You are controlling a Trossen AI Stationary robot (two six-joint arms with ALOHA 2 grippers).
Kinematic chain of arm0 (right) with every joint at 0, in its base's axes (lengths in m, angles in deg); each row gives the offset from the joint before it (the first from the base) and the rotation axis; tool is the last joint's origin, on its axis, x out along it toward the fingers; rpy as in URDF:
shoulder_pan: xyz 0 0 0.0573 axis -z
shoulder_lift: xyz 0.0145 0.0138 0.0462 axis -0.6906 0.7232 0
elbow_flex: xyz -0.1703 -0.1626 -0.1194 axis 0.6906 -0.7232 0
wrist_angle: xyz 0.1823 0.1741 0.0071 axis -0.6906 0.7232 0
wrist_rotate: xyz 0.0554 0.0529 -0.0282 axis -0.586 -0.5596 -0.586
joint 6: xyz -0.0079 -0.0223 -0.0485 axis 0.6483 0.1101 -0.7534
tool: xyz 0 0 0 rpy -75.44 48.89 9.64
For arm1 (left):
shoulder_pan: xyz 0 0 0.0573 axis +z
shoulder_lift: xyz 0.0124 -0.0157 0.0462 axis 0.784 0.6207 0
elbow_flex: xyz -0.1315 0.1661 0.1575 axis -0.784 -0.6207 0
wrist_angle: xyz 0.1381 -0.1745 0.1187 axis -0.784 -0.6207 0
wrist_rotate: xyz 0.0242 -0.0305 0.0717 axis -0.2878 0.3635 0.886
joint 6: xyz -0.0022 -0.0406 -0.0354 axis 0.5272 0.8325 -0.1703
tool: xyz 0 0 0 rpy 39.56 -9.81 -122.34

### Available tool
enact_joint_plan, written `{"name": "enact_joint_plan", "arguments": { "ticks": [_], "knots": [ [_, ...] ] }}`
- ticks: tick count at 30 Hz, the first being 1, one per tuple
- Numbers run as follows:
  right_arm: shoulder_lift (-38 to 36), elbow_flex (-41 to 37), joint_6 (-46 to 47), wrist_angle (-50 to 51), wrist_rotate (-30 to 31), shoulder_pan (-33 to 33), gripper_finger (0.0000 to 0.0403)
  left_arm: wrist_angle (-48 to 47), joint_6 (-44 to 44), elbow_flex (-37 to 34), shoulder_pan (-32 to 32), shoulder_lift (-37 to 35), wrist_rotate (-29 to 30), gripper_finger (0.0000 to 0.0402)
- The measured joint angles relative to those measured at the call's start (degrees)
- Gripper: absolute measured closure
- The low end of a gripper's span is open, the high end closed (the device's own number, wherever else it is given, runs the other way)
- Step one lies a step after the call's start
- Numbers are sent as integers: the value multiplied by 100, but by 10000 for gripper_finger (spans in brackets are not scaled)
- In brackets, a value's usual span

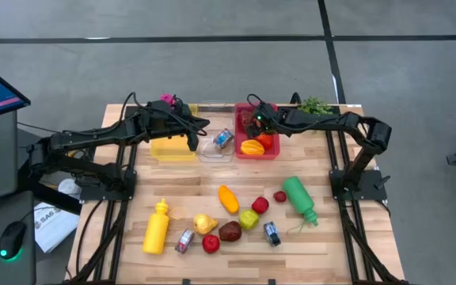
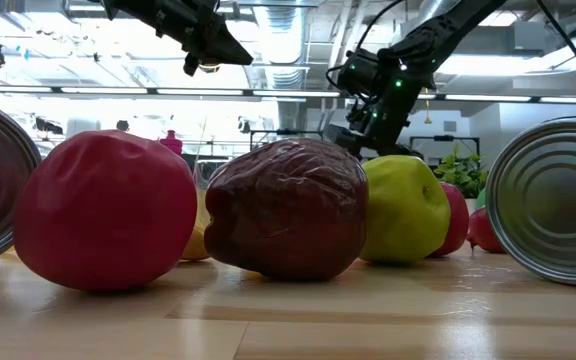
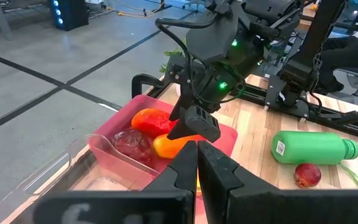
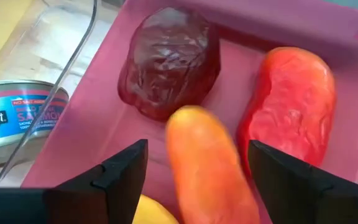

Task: Pick & Place Food Item
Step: Put the orange mango into the pink bin, then put the pomegranate into the pink bin

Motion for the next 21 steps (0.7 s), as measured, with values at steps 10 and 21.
{"name": "enact_joint_plan", "arguments": {
  "ticks": [10,21],
  "knots": [
    [-640,0,-46,-16,-201,68,132,0,0,0,-2,0,0,401],
    [-1626,0,-44,-40,-206,-45,133,0,0,0,-2,0,0,401]
  ]
}}
